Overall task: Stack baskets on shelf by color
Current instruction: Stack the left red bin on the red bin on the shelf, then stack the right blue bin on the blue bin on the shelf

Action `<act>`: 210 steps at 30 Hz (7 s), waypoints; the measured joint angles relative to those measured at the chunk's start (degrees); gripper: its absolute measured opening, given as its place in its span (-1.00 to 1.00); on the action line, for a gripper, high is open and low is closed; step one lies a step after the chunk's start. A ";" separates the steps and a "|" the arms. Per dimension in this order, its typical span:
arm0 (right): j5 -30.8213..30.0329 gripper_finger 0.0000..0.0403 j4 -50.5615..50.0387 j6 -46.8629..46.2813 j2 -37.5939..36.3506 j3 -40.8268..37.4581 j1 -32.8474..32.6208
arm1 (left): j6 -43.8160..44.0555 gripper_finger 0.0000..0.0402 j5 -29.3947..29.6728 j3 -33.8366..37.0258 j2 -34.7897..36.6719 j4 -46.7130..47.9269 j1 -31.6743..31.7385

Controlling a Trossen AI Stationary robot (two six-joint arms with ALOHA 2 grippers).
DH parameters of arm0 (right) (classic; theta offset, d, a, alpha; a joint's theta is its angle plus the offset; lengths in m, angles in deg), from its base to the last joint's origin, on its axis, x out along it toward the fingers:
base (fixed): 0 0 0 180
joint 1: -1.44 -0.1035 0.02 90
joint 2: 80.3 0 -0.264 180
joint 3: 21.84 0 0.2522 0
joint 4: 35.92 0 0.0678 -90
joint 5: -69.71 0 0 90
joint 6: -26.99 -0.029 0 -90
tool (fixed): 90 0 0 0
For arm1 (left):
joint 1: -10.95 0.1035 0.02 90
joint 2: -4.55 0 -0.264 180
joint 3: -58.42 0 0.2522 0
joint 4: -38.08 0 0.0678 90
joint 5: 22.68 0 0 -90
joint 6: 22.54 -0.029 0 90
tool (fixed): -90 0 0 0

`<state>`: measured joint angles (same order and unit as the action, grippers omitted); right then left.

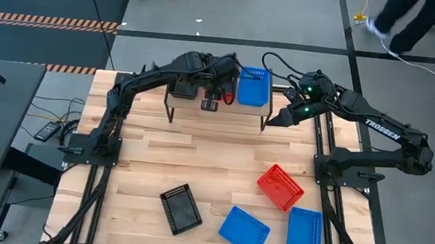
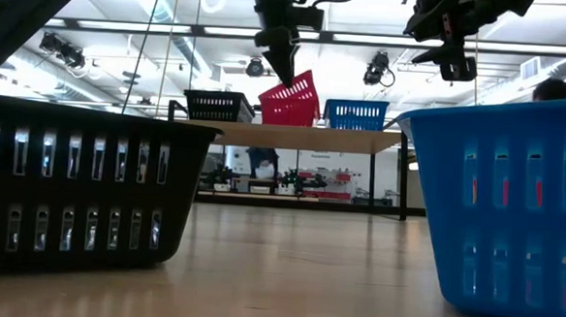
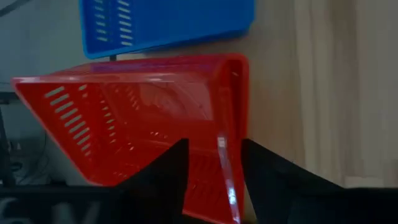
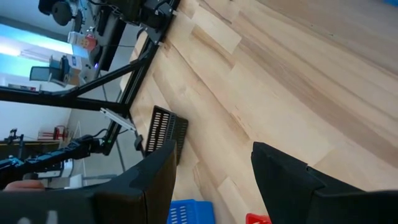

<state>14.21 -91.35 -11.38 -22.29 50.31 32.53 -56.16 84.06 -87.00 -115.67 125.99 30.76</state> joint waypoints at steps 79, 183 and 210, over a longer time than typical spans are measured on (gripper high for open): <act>2.47 0.06 -0.18 4.46 -0.01 0.00 0.02 | 3.32 0.05 -7.63 0.07 -2.78 6.92 3.27; 5.05 0.06 -10.12 10.07 -2.43 0.04 -15.60 | 53.24 -0.19 -10.43 -3.34 6.10 -23.32 -19.36; -16.60 0.06 -26.56 -10.83 2.34 -0.29 -64.90 | 65.95 -0.29 16.02 -3.34 6.24 -34.05 -39.26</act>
<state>-2.39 -117.92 -22.21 -19.96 50.03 -32.38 9.79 100.08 -90.34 -109.43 91.94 -8.51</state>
